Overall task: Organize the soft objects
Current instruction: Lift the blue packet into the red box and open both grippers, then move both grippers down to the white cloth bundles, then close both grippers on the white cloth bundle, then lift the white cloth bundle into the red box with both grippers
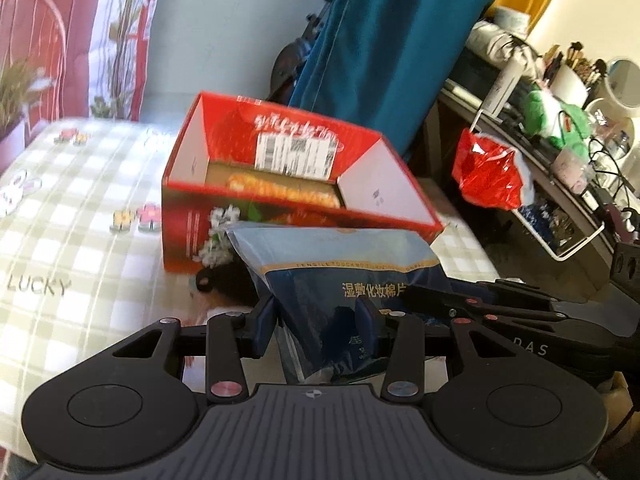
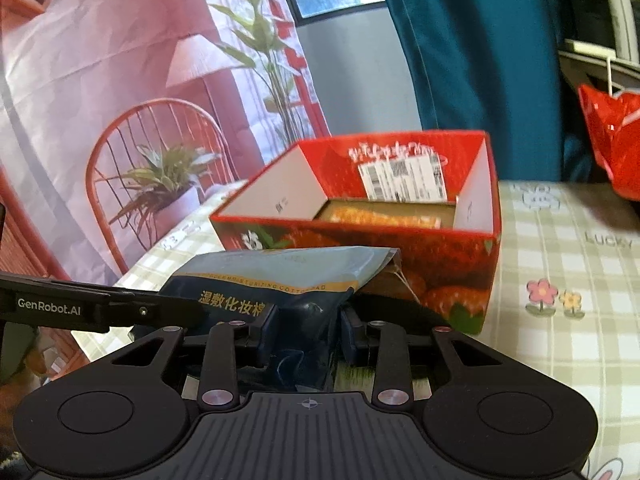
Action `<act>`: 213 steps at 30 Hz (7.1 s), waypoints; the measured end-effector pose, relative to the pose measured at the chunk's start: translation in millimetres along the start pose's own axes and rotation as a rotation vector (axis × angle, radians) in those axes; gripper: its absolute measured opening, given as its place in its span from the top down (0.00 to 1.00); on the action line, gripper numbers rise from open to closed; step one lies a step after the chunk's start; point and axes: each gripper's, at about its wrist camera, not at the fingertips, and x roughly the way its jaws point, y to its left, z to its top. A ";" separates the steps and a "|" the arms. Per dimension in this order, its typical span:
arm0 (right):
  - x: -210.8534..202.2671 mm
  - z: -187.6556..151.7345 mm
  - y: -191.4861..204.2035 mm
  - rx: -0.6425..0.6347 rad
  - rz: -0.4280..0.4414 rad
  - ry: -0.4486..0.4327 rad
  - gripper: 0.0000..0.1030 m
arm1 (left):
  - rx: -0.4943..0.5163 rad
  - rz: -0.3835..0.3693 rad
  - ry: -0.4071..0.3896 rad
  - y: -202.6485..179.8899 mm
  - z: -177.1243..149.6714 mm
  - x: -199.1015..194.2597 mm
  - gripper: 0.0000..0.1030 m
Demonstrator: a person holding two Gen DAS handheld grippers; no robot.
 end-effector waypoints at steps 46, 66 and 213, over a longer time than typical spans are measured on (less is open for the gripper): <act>129.5 93.3 -72.5 -0.030 -0.126 0.063 0.73 | 0.087 0.055 0.077 24.0 112.7 145.3 0.56; 48.7 71.9 -43.5 -0.028 -0.110 -0.087 0.69 | 0.159 0.101 0.015 11.1 87.4 57.0 0.47; -29.0 -36.6 15.0 -0.037 0.083 0.041 0.84 | 0.034 -0.006 0.022 -2.7 -28.0 -18.2 0.88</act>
